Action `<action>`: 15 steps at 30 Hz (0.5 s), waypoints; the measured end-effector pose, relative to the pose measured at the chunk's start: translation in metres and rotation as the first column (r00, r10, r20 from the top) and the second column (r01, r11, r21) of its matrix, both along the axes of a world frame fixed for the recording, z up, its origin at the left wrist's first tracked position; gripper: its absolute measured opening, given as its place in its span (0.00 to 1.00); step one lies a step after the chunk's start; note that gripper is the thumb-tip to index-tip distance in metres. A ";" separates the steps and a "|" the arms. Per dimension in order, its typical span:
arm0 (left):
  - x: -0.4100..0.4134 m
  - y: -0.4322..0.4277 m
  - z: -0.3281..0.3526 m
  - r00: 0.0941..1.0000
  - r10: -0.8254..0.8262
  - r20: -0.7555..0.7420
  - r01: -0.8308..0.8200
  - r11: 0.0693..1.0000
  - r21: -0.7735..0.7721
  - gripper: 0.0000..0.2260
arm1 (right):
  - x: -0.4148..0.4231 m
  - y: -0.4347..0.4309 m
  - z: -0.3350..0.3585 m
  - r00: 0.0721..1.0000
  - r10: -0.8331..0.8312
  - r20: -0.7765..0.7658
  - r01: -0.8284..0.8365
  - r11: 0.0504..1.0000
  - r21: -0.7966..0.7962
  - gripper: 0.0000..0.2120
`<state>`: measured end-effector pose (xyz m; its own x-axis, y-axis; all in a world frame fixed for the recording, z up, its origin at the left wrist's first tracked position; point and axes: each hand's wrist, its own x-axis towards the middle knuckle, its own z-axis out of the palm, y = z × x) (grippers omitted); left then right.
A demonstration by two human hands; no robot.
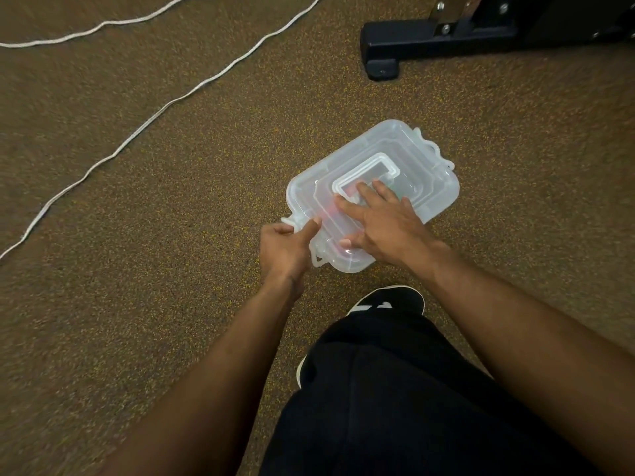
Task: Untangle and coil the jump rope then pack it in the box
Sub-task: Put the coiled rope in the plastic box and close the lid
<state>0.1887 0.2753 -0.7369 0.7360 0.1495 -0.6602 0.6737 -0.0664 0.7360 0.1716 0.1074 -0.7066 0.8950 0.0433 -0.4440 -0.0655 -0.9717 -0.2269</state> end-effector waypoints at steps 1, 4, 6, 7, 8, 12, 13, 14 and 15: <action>0.002 -0.002 -0.001 0.999 -0.025 0.025 0.022 0.993 0.112 0.28 | 0.000 0.000 0.000 1.000 0.003 0.000 -0.003 1.000 -0.003 0.38; 0.003 -0.006 -0.004 0.994 -0.093 0.050 0.076 0.959 0.272 0.34 | 0.000 0.000 -0.002 1.000 0.003 0.004 -0.003 1.000 -0.012 0.38; 0.002 -0.008 -0.003 0.989 -0.147 0.033 0.127 0.931 0.342 0.33 | 0.000 0.000 -0.003 1.000 0.005 0.008 -0.005 1.000 -0.009 0.38; 0.002 -0.011 -0.002 0.988 -0.149 0.032 0.128 0.926 0.355 0.32 | 0.000 0.000 -0.003 1.000 0.007 0.010 -0.007 1.000 -0.010 0.37; 0.003 -0.013 -0.003 0.990 -0.134 0.035 0.113 0.927 0.359 0.33 | 0.000 0.000 -0.003 1.000 0.009 0.009 -0.009 1.000 -0.012 0.37; 0.005 -0.024 -0.004 0.996 -0.082 0.037 0.059 0.908 0.415 0.33 | 0.001 0.000 -0.004 1.000 0.005 0.004 -0.005 1.000 -0.018 0.37; 0.006 -0.026 -0.005 0.997 -0.075 0.030 0.054 0.893 0.448 0.33 | 0.002 0.000 -0.005 1.000 0.004 0.004 -0.004 1.000 -0.019 0.37; 0.006 -0.027 -0.004 0.997 -0.070 0.028 0.049 0.882 0.469 0.32 | 0.002 0.001 -0.005 1.000 0.003 0.002 -0.003 1.000 -0.018 0.37; 0.006 -0.029 -0.003 0.997 -0.067 0.031 0.043 0.869 0.492 0.31 | 0.002 0.001 -0.005 1.000 0.001 -0.002 -0.001 1.000 -0.017 0.37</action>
<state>0.1951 0.2466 -0.7400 0.7801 0.4039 -0.4779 0.6248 -0.4631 0.6286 0.1736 0.1082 -0.7119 0.8938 0.0372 -0.4469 -0.0647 -0.9754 -0.2107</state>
